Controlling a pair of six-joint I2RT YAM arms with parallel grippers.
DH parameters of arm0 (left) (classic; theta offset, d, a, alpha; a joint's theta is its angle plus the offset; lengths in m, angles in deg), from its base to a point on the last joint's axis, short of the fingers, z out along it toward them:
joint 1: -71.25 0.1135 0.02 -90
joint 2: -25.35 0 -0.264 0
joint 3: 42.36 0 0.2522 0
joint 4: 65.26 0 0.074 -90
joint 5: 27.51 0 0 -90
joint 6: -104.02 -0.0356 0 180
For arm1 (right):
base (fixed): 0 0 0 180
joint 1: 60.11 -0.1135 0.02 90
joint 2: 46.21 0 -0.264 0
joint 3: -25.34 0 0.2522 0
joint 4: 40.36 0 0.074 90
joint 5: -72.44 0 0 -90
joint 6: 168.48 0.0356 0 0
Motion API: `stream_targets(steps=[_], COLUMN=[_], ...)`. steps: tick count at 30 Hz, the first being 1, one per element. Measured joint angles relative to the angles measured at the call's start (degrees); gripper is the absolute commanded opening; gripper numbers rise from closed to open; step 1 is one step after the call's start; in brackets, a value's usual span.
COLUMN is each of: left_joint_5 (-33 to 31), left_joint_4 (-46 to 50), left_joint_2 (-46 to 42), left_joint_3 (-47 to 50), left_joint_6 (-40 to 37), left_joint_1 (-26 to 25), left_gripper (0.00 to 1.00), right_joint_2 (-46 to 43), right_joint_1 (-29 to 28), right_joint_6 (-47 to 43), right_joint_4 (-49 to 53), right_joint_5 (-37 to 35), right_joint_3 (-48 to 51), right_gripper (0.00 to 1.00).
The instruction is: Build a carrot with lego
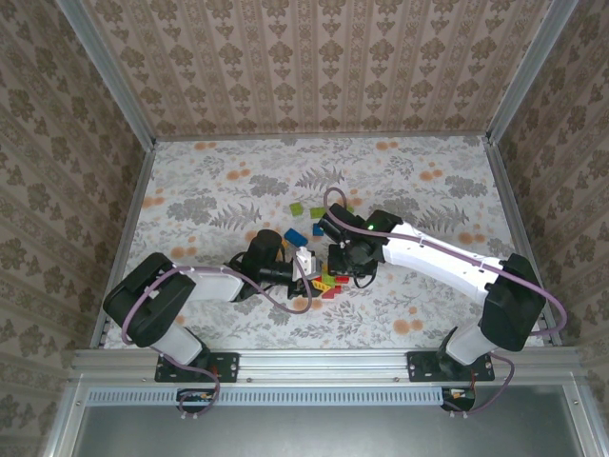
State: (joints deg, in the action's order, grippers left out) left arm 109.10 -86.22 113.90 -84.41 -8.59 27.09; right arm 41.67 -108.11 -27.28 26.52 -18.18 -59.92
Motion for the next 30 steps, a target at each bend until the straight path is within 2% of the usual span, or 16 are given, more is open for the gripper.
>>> stream_targets(steps=[18, 30], left_joint_5=[-0.15, -0.57], left_joint_4=[-0.02, -0.04], left_joint_2=[0.66, 0.66], left_joint_3=[-0.7, -0.76], left_joint_6=[-0.02, -0.15], left_joint_1=[-0.02, -0.13], left_gripper=[0.28, 0.28], right_joint_2=[0.11, 0.5], right_joint_1=[-1.79, -1.88], right_joint_6=[1.7, 2.16], right_joint_4=[0.5, 0.7], right_joint_5=[-5.46, -5.88], right_joint_3=[0.0, 0.0], right_gripper=[0.3, 0.34])
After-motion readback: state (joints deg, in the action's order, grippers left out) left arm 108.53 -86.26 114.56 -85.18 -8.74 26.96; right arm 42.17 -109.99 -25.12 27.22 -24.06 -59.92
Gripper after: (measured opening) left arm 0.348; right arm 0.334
